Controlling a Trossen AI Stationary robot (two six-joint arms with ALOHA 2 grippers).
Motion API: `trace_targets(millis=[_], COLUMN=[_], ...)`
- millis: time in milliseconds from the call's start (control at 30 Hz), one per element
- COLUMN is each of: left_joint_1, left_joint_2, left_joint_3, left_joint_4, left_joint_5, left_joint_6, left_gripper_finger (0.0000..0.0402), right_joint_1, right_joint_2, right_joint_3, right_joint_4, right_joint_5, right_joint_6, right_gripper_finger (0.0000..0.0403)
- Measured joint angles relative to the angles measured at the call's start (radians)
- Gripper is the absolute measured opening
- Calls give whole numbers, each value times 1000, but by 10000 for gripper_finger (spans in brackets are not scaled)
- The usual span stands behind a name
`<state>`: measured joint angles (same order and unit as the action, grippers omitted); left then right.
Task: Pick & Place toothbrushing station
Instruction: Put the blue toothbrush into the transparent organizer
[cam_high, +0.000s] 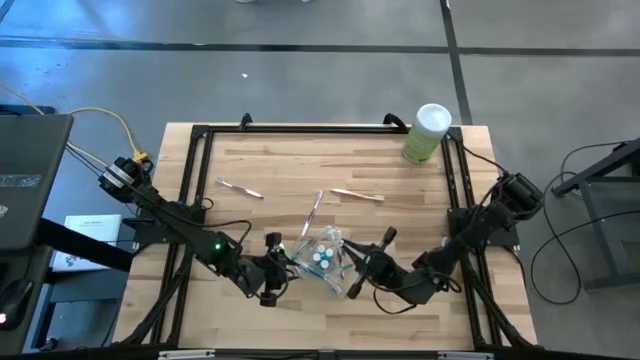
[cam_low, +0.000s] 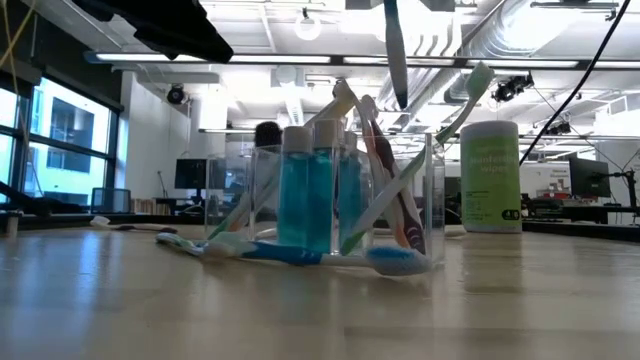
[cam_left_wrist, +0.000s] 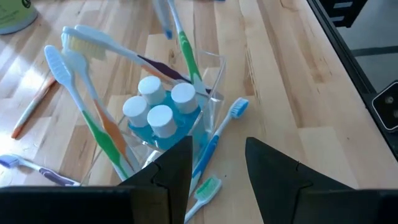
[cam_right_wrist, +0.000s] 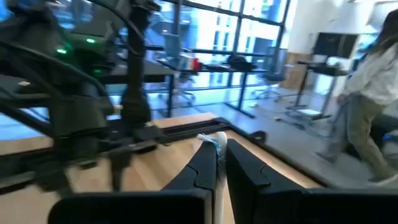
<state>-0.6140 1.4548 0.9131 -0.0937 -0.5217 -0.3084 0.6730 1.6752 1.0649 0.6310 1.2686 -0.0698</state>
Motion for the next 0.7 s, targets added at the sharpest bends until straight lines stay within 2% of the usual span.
trace_targets(millis=[100, 367, 700], left_joint_1=[0, -8, -48], left_joint_2=[0, 0, 0], left_joint_3=[0, 0, 0], left_joint_4=[0, 0, -13], left_joint_5=[0, 1, 1], left_joint_6=[0, 0, -5], left_gripper_finger=[143, 143, 143], right_joint_1=[2, -24, -43], right_joint_2=[0, 36, 99], right_joint_3=[0, -1, -2], right_joint_4=[-59, -316, -363], right_joint_5=[-32, -11, -46], right_joint_6=[92, 360, 485], right_gripper_finger=[9, 9, 14])
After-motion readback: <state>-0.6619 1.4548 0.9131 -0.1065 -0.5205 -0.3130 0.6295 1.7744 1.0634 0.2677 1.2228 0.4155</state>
